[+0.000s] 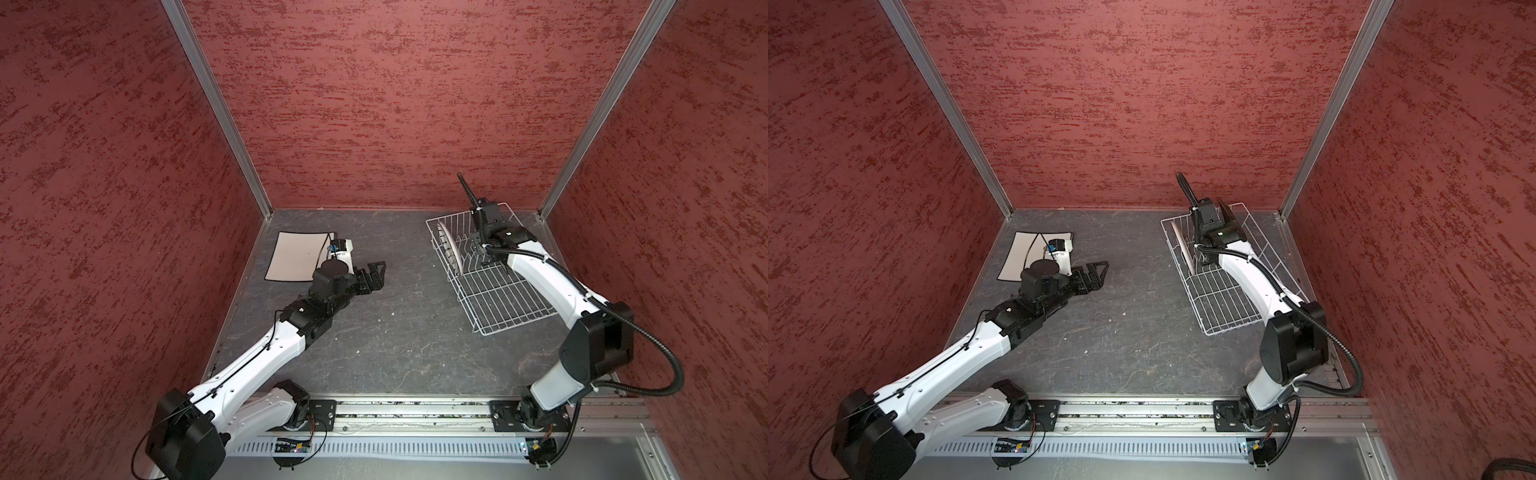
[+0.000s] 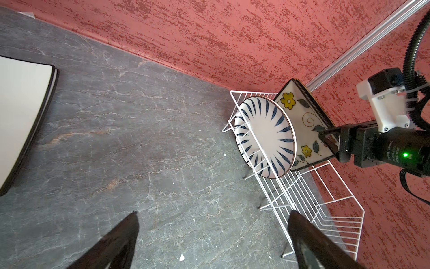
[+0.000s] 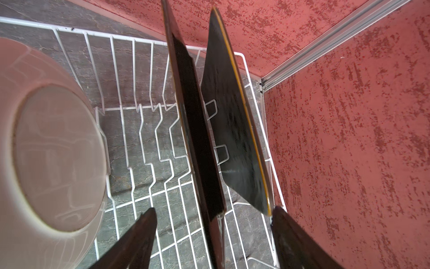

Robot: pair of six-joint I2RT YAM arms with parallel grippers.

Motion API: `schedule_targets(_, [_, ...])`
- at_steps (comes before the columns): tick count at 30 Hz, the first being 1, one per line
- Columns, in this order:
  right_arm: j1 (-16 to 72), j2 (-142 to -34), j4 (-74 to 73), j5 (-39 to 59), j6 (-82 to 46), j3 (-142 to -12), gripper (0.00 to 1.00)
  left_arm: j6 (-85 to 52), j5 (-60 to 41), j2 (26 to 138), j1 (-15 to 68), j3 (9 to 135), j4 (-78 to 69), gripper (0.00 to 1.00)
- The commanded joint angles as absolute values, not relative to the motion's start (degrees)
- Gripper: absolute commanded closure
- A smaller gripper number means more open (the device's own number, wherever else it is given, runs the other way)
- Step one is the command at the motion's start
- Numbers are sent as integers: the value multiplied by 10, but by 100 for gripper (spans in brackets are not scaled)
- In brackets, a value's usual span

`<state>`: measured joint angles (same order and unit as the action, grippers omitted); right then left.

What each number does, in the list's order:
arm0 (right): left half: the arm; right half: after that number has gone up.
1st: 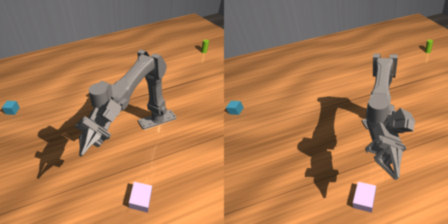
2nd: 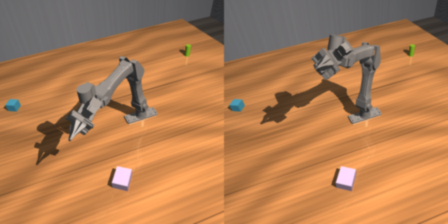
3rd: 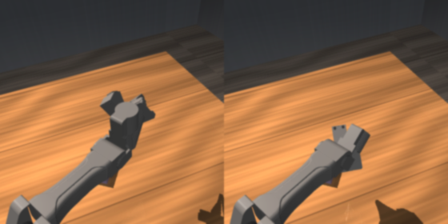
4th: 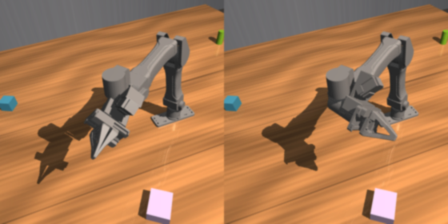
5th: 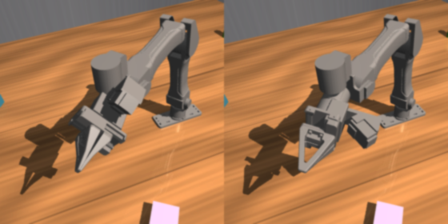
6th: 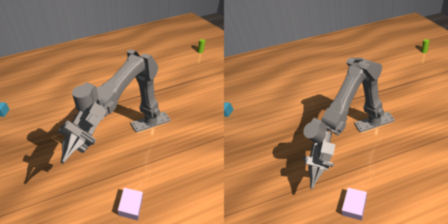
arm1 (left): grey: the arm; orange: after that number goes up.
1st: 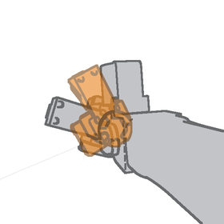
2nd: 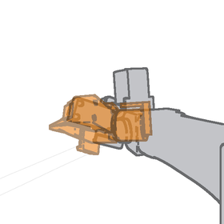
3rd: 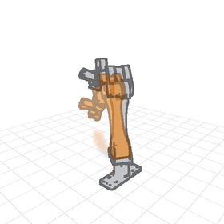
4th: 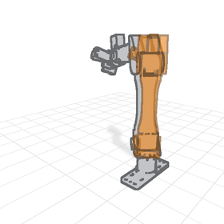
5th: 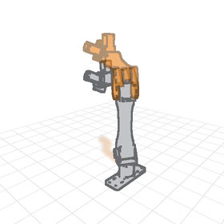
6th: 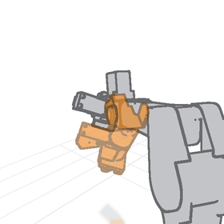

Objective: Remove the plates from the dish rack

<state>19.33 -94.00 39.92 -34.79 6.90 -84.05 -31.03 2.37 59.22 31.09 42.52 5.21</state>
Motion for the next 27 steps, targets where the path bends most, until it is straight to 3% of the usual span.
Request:
schedule_targets(1, [187, -946, 379, -354, 85, -831, 22, -308, 2, 590, 308, 441, 51, 0])
schedule_targets(9, [177, -945, 366, -327, 85, -817, 22, -333, -8, 597, 306, 433, 47, 0])
schedule_targets(27, [163, -972, 328, -323, 78, -795, 41, -330, -26, 550, 302, 411, 40, 1])
